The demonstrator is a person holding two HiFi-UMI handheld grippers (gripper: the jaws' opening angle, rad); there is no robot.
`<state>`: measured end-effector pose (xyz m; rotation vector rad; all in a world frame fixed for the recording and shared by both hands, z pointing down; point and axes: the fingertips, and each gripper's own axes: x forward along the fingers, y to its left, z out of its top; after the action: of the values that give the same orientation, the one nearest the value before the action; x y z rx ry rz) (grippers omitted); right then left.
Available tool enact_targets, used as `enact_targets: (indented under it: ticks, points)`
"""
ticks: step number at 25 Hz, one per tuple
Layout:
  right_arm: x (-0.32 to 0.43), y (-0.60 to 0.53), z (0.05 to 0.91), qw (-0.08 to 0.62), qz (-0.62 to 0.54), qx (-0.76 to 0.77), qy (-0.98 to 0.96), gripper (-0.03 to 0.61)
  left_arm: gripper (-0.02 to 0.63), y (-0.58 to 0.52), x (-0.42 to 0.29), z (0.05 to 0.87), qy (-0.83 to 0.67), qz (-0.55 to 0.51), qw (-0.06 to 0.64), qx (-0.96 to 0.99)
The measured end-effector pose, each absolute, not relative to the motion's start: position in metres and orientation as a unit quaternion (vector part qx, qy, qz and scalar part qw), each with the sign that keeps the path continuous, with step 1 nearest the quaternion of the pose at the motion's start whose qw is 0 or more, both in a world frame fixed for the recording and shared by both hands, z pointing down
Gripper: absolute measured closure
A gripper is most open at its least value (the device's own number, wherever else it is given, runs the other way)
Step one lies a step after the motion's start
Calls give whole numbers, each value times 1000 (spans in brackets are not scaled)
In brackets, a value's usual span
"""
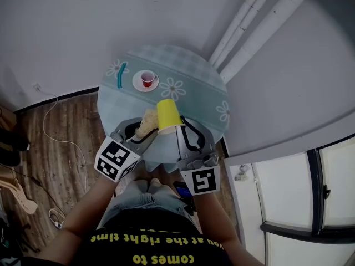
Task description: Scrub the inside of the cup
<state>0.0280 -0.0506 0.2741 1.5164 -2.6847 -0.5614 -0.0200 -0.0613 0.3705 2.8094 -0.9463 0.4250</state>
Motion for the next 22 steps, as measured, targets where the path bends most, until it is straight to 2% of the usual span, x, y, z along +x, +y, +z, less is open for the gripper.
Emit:
enact_targets:
  ticks: [17,22]
  points:
    - [31,-61,296,30,-169,495,-852,555,466,-71,-27,373,-314,131,80,937]
    - [35,-62,327,149,-203,476,-843,555,466,-67,-21,371,-305,129,74,941]
